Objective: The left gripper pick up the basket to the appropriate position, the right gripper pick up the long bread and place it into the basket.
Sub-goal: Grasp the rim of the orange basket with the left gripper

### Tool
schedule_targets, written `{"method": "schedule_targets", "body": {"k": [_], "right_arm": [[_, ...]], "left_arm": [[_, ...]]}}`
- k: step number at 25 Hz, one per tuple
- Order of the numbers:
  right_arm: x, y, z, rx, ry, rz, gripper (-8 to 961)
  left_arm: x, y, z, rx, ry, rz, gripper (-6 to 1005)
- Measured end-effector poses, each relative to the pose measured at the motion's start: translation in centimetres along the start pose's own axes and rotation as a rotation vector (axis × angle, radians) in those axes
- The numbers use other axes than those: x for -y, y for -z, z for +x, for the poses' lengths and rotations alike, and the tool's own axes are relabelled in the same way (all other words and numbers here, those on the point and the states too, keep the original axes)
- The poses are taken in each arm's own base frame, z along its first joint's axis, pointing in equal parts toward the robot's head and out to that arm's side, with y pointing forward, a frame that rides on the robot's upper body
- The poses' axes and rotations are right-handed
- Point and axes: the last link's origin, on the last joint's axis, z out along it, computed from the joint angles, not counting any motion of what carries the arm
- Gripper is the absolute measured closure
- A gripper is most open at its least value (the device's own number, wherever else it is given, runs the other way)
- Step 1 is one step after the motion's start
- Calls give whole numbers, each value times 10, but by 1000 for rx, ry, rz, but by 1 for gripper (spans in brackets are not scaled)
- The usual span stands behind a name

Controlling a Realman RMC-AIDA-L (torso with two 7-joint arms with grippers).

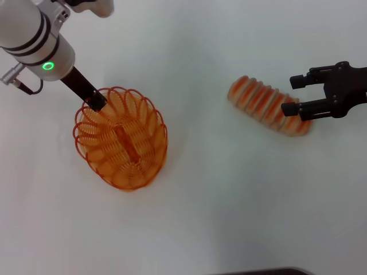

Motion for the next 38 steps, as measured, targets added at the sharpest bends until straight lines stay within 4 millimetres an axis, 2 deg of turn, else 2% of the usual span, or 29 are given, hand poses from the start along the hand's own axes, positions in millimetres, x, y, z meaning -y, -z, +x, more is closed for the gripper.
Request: {"method": "schedule_targets", "body": {"k": [14, 15, 28, 38], "right_arm": [[1, 1, -1, -1, 2, 0, 177], [1, 1, -2, -1, 3, -1, 177], [4, 2, -7, 10, -14, 10, 177], [5, 4, -9, 21, -27, 15, 176]], "left_arm": [[1, 8, 6, -8, 41, 4, 841], [3, 12, 5, 7, 88, -1, 843], [7, 37, 13, -2, 188, -54, 897], [9, 49, 14, -21, 274, -130, 910]]}}
